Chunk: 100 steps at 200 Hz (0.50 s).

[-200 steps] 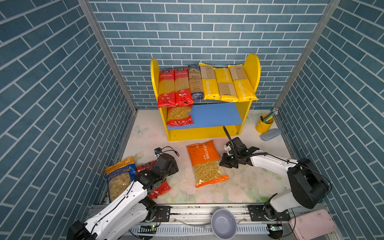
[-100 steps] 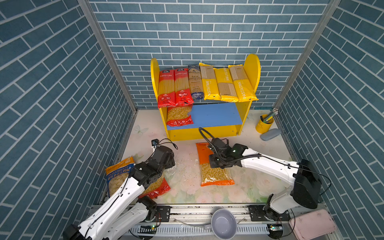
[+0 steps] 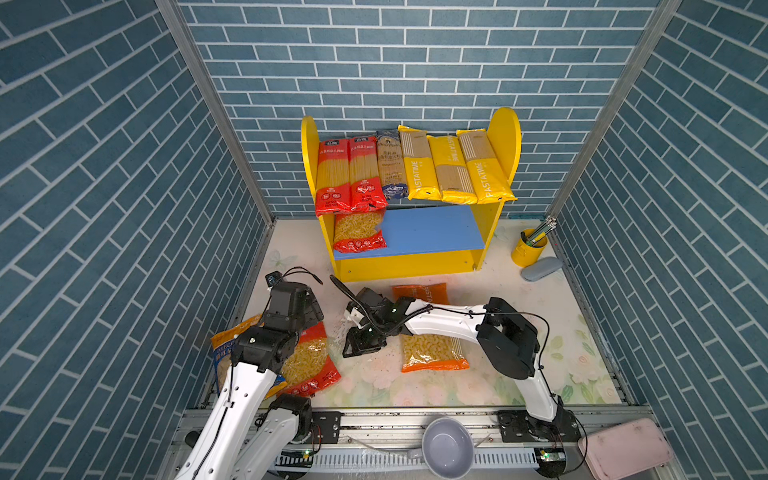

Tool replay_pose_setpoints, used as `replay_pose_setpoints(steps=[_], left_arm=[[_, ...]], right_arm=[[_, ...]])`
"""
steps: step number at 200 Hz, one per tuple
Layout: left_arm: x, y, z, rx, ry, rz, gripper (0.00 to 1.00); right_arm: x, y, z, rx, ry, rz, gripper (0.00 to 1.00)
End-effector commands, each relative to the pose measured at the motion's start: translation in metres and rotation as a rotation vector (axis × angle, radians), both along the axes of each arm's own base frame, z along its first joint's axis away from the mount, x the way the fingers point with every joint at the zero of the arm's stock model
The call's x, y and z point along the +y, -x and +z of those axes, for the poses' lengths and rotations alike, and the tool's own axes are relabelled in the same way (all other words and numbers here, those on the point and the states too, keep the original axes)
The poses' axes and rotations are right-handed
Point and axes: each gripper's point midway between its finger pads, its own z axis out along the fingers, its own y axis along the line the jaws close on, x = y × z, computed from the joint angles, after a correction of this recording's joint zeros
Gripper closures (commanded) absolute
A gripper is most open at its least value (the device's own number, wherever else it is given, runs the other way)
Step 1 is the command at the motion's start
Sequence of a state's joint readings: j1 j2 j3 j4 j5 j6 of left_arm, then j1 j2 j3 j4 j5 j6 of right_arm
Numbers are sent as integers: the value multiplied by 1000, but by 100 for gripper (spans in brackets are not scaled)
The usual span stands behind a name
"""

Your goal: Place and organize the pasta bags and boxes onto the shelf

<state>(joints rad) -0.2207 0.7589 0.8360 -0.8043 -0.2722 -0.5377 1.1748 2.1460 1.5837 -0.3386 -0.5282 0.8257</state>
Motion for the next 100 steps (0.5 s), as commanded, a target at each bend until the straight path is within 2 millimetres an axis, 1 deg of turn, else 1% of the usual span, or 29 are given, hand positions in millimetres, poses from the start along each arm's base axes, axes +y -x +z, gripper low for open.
replay_pose_setpoints(steps=[1,11,31,59,78,100], left_arm=[[-2,0,8,-16,6,-24,18],[-5,-1,8,-13,16,-33,18],[-7,0,8,-13,26,-42,17],[-7,3,11,-27,33,-44,17],[-8,3,15,-31,36,-48,17],[-10,3,17,-39,48,-56,17]], right_arm=[[30,14,9,106,-76,39,58],[36,15,6,122,-81,39,58],[44,15,6,130,-97,43,58],[57,24,-3,198,-105,68,61],[63,27,-5,218,-109,78,65],[68,26,-3,224,-119,81,75]])
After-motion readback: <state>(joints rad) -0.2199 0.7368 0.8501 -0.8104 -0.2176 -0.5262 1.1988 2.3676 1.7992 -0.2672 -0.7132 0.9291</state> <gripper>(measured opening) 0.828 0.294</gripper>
